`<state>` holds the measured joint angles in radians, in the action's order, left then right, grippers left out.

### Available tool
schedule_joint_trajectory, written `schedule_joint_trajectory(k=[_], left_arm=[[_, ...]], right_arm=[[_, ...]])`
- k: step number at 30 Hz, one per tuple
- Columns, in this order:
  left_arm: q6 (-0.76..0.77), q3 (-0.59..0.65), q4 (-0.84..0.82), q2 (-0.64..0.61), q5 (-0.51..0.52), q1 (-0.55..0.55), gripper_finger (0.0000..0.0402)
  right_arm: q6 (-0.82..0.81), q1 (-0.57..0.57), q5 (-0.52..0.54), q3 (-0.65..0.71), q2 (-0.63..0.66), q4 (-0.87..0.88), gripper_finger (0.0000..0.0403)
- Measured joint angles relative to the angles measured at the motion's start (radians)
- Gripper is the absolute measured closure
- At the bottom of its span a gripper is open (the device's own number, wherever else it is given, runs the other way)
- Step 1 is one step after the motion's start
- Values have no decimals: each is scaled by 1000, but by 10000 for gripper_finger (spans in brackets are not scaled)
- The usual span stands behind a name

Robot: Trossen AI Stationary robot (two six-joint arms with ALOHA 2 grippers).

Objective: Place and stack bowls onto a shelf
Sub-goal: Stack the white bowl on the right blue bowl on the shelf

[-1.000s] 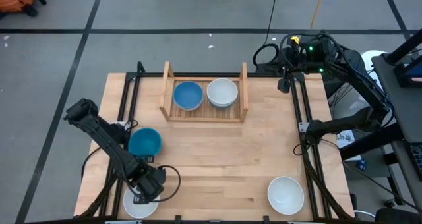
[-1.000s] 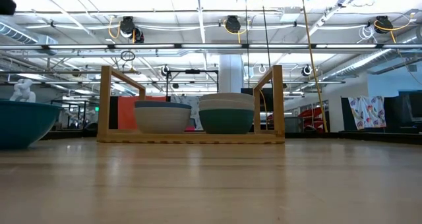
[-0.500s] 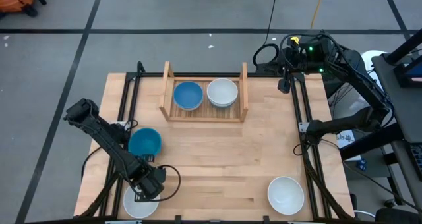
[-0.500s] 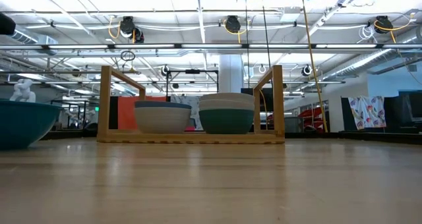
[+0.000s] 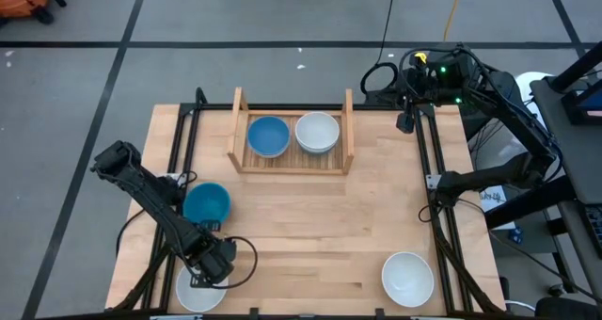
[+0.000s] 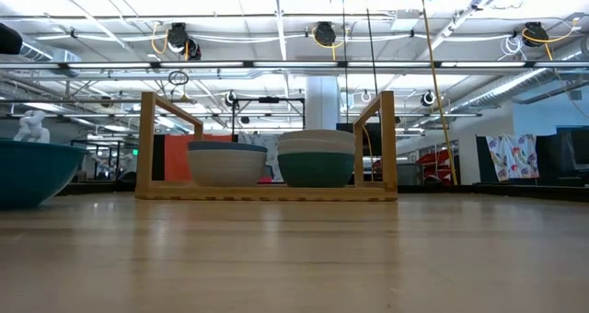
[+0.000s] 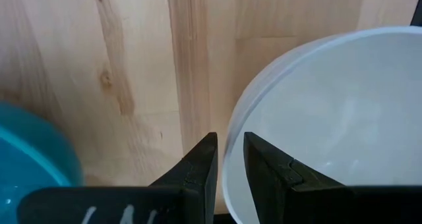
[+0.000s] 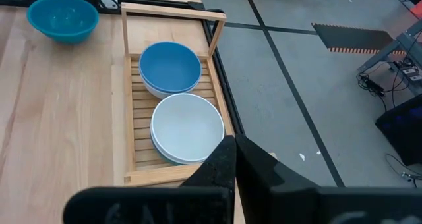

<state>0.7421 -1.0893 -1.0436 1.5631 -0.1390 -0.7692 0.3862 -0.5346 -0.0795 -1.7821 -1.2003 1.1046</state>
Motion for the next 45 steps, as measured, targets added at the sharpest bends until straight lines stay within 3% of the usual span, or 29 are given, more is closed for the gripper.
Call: schedule_joint_trajectory(k=[22, 41, 45], left_arm=[[20, 0, 2, 3, 1, 0, 323], [10, 1, 12, 117, 5, 1, 323], [8, 1, 64, 145, -38, 6, 326]], right_arm=[[0, 0, 0, 0, 0, 0, 403], [0, 0, 0, 0, 0, 0, 403], [0, 0, 0, 0, 0, 0, 403]])
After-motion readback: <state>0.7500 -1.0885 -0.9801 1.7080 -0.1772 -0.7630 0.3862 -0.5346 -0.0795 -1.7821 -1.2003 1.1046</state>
